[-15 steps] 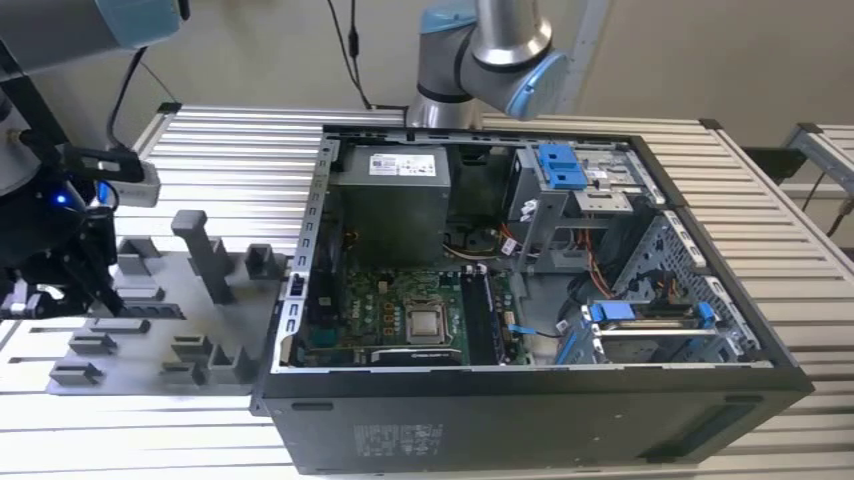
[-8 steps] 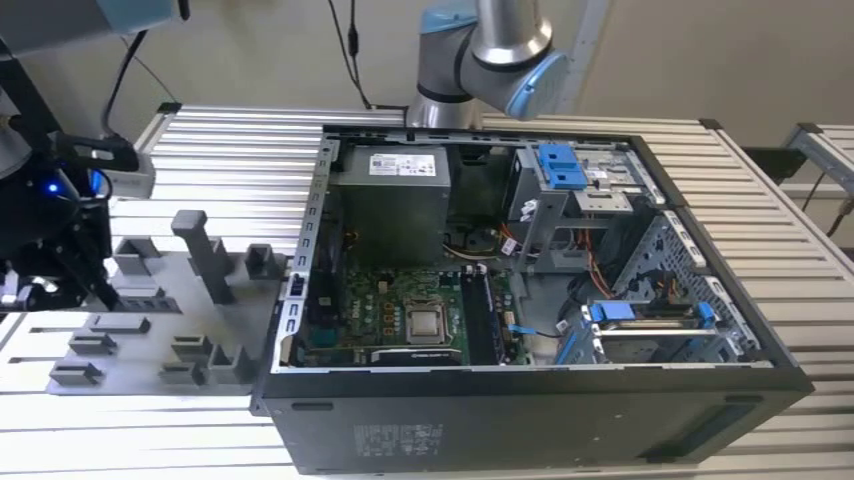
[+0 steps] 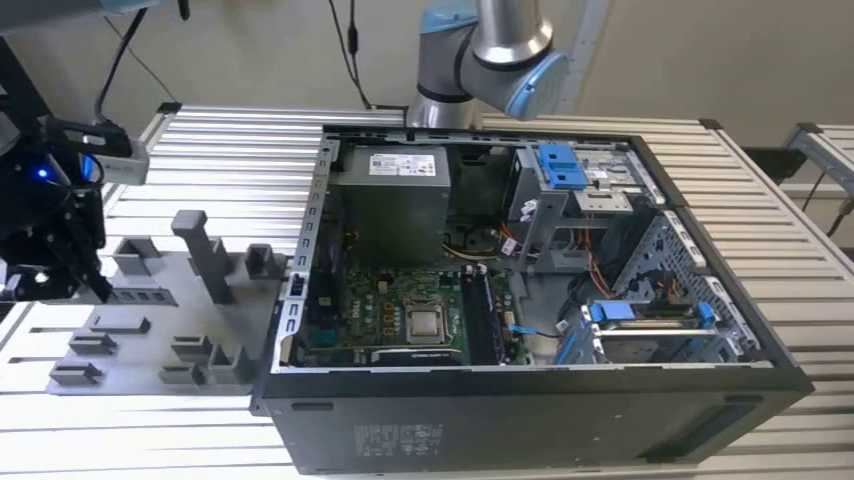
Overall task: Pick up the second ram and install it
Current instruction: 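Pick up the second ram and move it above second insertion slot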
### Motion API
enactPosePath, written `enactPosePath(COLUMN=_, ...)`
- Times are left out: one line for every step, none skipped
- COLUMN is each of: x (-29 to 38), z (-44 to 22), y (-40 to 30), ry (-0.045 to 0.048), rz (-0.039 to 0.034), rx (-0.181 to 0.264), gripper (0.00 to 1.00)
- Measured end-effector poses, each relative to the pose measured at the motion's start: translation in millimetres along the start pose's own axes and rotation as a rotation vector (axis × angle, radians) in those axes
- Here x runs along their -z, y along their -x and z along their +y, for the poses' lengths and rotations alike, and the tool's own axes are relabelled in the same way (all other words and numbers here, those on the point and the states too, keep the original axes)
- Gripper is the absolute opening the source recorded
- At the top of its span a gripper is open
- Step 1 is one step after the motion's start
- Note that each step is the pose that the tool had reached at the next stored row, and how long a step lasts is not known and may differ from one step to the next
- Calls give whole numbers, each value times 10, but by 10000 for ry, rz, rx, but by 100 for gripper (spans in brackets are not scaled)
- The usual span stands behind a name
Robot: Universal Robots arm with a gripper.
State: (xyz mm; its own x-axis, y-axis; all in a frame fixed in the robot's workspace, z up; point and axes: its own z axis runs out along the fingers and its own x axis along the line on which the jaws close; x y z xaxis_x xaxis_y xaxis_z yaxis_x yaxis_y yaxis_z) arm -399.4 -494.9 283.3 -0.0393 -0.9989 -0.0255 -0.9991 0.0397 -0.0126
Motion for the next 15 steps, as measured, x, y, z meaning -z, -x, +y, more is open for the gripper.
enactPosePath(x=14, z=0, y=0, ry=0, rz=0, rx=0, gripper=14)
enactPosePath(x=29, z=-1, y=1, ry=0, rz=0, rx=0, gripper=14)
enactPosePath(x=44, z=-1, y=1, ry=1, rz=0, rx=1, gripper=14)
enactPosePath(x=60, z=-1, y=2, ry=0, rz=0, rx=0, gripper=14)
enactPosePath(x=73, z=-1, y=2, ry=1, rz=1, rx=0, gripper=14)
enactPosePath(x=86, z=-1, y=2, ry=0, rz=0, rx=0, gripper=14)
enactPosePath(x=100, z=-1, y=2, ry=1, rz=1, rx=0, gripper=14)
enactPosePath(x=113, z=-2, y=3, ry=0, rz=-1, rx=0, gripper=14)
enactPosePath(x=127, z=-2, y=3, ry=0, rz=0, rx=0, gripper=14)
enactPosePath(x=142, z=-2, y=4, ry=0, rz=0, rx=0, gripper=14)
enactPosePath(x=158, z=-2, y=4, ry=0, rz=0, rx=0, gripper=14)
enactPosePath(x=175, z=-2, y=4, ry=0, rz=0, rx=0, gripper=14)
enactPosePath(x=193, z=-3, y=5, ry=1, rz=1, rx=0, gripper=14)
enactPosePath(x=209, z=-3, y=5, ry=1, rz=0, rx=0, gripper=14)
enactPosePath(x=226, z=-4, y=5, ry=1, rz=1, rx=2, gripper=14)
